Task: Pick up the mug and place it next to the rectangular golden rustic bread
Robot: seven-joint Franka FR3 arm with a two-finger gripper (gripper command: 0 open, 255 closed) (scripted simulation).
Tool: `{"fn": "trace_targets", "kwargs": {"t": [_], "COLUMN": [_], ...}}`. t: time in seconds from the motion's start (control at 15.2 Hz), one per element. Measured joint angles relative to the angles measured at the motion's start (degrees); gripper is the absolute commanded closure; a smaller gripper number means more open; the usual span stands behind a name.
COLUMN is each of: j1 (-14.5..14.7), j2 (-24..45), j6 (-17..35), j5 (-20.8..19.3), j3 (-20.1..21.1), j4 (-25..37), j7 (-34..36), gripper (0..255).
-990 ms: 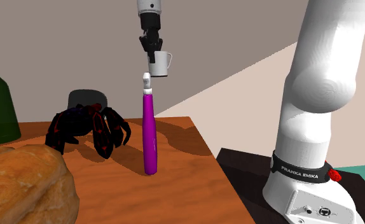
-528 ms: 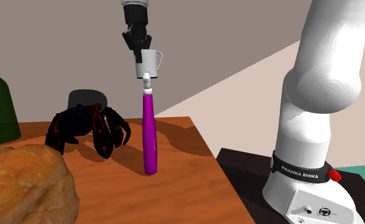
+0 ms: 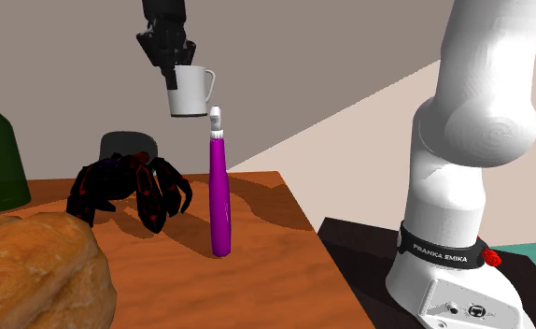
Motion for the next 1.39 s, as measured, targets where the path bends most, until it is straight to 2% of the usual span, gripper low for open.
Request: {"fn": "trace_targets", "kwargs": {"t": [0.46, 0.92, 1.39], "j1": [4.2, 9.5, 10.1], "j2": [3.9, 11.5, 12.5], "j6": [-1.2, -3.8, 0.5], "j5": [-0.2, -2.1, -2.4], "j3": [5.3, 10.5, 11.0], "j4": [4.5, 13.8, 10.2], "j7": [9.5, 20.0, 21.7], "gripper": [255, 255, 255]}}
